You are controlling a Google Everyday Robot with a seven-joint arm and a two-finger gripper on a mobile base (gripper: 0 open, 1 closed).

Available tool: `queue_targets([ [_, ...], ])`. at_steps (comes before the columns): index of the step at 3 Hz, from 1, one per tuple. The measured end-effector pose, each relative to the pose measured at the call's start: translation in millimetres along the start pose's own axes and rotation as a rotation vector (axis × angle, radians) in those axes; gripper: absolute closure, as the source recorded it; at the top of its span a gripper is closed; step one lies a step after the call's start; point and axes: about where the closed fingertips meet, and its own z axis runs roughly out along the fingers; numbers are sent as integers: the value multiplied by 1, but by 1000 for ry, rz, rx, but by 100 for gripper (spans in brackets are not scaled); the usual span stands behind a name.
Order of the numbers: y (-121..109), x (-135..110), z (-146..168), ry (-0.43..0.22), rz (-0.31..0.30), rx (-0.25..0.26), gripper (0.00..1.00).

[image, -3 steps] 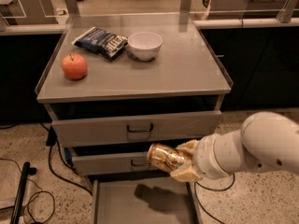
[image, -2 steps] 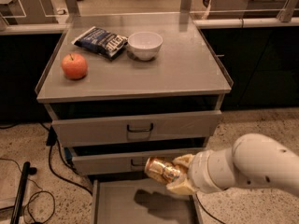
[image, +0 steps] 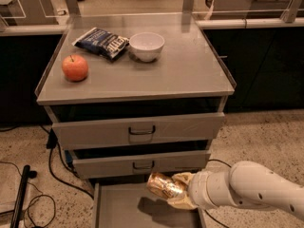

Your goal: Place orange can into bottom drawer

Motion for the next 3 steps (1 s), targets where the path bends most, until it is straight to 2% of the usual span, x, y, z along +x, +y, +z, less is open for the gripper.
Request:
queue_targets([
  [1,-2,33,21,-14,53,-34,100],
  [3,-2,36,28,-9,65,-50,100],
])
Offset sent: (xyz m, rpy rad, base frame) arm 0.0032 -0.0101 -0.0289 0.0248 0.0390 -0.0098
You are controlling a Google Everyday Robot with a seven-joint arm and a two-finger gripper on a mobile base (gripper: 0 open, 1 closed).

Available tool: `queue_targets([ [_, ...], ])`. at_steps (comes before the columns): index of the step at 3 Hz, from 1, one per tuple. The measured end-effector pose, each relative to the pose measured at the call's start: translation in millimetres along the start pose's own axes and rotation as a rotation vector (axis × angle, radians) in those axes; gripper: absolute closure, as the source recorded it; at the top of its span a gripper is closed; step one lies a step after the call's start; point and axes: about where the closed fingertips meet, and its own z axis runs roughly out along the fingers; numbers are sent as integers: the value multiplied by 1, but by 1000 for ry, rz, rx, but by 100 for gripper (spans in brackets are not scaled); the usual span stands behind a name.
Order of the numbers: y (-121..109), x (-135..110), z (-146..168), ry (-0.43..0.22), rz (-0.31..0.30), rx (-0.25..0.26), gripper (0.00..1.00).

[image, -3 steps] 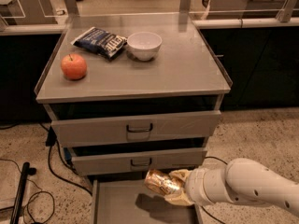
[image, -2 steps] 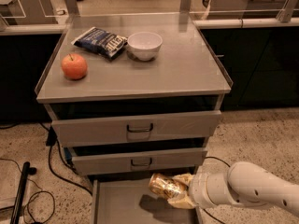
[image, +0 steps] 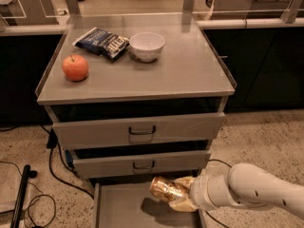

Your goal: Place orange can into bottom drawer

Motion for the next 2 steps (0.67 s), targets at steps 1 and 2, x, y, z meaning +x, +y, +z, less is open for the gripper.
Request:
queue_targets([
  [1,-10,19,23,13,18,-30,100],
  [2,-19,58,59,17,50,-69,100],
])
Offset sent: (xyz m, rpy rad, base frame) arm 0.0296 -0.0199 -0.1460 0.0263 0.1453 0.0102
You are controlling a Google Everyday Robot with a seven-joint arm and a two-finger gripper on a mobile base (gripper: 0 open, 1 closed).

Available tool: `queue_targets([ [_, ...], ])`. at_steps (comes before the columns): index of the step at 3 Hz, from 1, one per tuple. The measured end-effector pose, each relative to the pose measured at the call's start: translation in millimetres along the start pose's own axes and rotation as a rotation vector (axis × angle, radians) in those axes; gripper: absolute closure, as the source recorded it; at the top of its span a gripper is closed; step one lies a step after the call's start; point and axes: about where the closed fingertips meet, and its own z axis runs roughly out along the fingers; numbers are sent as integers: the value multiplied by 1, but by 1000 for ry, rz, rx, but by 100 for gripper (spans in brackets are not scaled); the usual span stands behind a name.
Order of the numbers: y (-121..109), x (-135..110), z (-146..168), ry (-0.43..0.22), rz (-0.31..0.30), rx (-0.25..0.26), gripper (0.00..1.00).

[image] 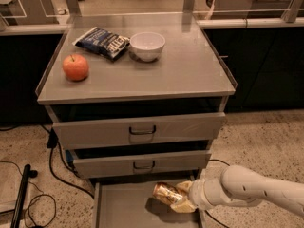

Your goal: Place orange can into bottom drawer

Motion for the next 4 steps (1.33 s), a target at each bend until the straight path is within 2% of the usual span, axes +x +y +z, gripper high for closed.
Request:
queue_targets([
  [2,-10,53,66,1,-11,-84,100],
  [4,-26,89,130,-48,-32,-134,100],
])
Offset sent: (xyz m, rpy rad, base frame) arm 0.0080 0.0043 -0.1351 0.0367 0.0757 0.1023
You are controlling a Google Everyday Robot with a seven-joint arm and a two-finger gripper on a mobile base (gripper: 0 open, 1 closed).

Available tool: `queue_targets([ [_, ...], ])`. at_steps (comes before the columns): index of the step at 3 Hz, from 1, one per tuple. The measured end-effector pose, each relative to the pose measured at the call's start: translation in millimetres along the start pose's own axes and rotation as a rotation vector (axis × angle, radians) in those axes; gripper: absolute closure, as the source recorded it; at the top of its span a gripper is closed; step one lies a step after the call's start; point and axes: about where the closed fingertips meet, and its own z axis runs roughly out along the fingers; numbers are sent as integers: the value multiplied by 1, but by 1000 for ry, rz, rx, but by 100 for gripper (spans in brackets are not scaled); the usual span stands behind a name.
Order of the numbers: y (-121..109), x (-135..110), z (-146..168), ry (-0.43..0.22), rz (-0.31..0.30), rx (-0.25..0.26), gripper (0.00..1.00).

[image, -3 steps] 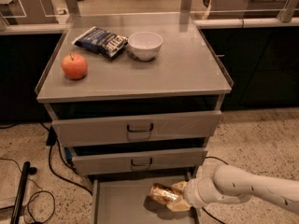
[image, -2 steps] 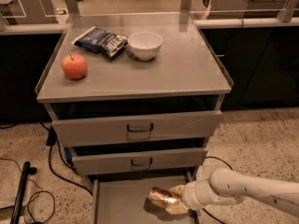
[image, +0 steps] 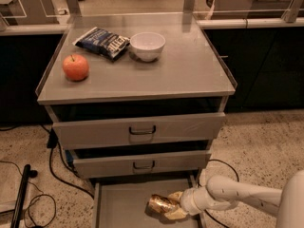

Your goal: Place orange can into bottom drawer

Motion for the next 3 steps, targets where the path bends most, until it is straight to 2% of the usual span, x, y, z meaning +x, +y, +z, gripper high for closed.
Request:
queue_targets([
  [1,-14,22,26,-14,21,-14,100],
  [2,-36,44,48,3,54,-22,100],
  [3,-36,44,49,3,53,-23,100],
])
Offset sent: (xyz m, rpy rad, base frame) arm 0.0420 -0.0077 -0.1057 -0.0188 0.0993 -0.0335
